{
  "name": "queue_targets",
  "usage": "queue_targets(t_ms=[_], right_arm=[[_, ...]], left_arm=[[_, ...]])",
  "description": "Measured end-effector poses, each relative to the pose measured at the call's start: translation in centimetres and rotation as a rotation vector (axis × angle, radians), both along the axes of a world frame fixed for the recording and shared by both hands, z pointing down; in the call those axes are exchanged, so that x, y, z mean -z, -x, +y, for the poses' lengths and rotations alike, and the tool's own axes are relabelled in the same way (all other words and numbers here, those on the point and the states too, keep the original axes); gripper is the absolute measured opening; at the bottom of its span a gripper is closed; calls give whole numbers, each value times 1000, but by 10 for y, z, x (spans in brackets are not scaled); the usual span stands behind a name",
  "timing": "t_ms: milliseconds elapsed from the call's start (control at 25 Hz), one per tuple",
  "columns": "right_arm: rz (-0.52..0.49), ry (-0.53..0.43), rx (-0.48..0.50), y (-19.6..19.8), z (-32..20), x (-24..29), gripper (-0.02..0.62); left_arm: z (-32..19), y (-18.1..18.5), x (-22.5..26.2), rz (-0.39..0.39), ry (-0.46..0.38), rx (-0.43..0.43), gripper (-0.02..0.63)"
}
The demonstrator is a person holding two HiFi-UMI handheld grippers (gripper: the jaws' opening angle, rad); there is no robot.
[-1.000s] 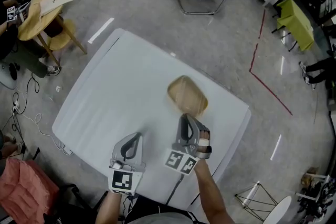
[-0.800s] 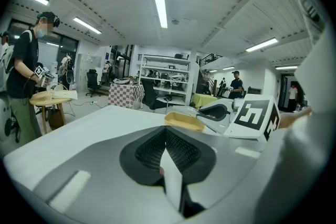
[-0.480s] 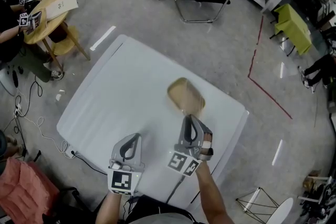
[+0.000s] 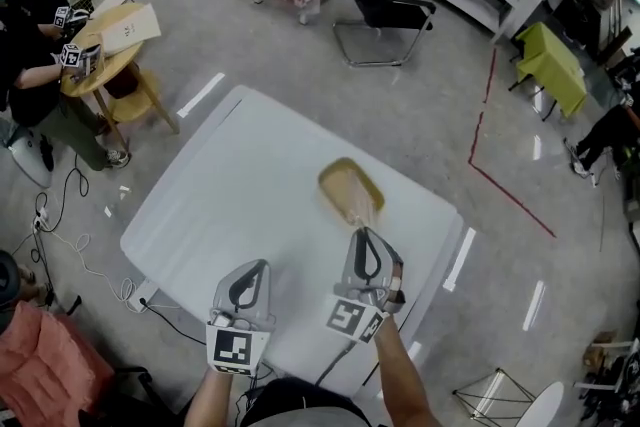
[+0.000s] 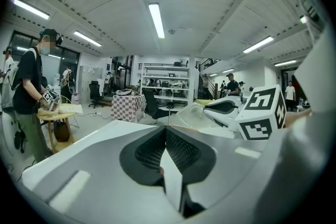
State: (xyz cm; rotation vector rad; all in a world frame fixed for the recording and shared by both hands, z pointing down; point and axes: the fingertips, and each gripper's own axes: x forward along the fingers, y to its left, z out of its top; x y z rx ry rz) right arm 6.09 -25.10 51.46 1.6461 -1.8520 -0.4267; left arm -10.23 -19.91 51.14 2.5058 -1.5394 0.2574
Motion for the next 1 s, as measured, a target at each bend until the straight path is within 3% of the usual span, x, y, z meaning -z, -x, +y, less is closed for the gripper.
queue_targets(t_ms=[360, 520, 1000], right_arm=[[-185, -42, 27, 13, 44, 48, 32], [-237, -90, 55, 17, 68, 74, 32], [-410, -112, 83, 28, 155, 126, 31]], left_arm=[[35, 14, 43, -23, -66, 22, 12], [58, 18, 62, -26, -86, 40, 12], [133, 16, 106, -49, -130, 35, 11]])
